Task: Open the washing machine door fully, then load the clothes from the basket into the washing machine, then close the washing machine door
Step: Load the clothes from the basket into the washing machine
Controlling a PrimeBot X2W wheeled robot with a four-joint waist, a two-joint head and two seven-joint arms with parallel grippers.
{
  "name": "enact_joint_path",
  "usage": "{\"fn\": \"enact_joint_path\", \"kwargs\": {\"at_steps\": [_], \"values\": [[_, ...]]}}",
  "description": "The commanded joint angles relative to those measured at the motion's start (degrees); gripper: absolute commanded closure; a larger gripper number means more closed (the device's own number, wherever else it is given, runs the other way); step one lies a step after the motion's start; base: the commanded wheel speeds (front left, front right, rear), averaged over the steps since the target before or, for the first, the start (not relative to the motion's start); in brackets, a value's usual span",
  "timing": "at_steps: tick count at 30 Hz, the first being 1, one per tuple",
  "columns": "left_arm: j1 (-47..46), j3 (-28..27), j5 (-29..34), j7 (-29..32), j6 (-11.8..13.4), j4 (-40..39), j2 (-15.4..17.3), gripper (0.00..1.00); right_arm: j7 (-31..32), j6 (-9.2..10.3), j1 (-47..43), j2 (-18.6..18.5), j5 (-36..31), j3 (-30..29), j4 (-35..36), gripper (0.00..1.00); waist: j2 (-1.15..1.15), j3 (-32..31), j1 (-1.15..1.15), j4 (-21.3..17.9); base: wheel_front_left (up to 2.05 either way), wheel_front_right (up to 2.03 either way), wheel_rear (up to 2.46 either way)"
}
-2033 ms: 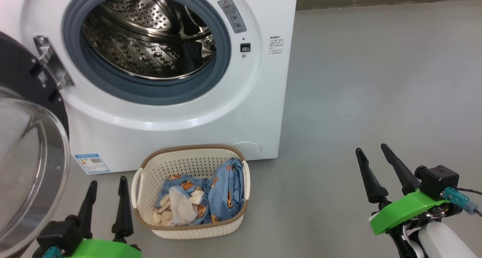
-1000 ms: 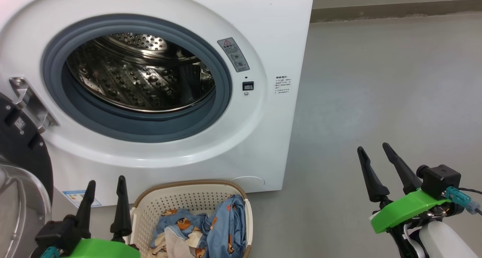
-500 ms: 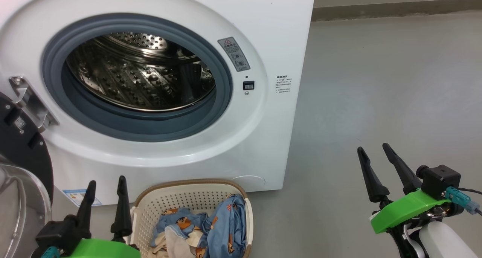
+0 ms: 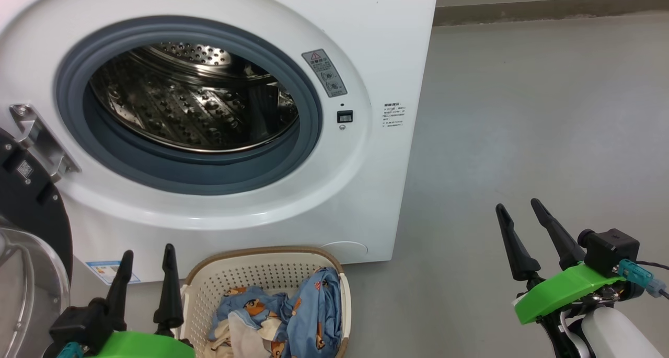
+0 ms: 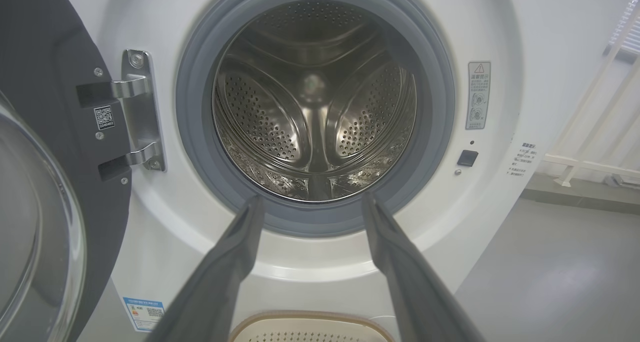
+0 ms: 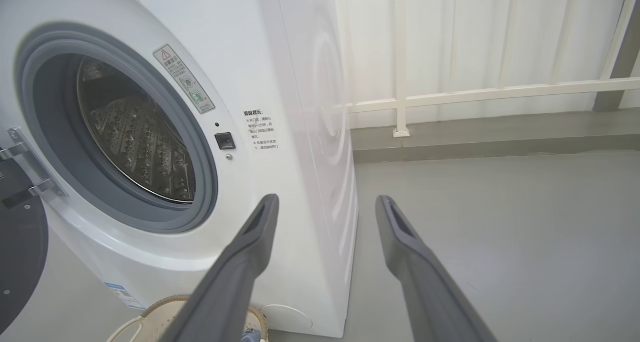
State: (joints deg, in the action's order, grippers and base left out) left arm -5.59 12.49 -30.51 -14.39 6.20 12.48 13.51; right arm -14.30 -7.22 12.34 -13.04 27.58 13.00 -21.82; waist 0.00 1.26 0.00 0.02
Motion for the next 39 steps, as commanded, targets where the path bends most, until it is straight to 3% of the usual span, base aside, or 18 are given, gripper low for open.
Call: {"fn": "enact_joint_path", "kwargs": {"at_steps": [1,18,39], "values": [[-1.81,-2.02,0.02,-0.60,0.58,-1.39,1.43,0.00,-0.70,-0.26,0.88,-0.62,-0.68,1.03,1.30,0.00,0.00,0.15,0.00,-0.03,0.00,0.00,0.00],[-2.57,-1.75,0.67,-0.61,0.11,-0.44,1.21,0.00,-0.70,-0.26,1.54,-0.99,-0.68,0.68,1.52,0.00,0.00,1.91,0.00,-0.45,0.00,0.00,0.00],[-10.98,2.48,-1.25,1.48,-5.16,12.22,-1.07,0.00,-0.70,-0.26,5.46,-0.81,-1.37,0.47,3.20,0.00,0.00,13.72,0.00,-3.92,0.00,0.00,0.00]]}}
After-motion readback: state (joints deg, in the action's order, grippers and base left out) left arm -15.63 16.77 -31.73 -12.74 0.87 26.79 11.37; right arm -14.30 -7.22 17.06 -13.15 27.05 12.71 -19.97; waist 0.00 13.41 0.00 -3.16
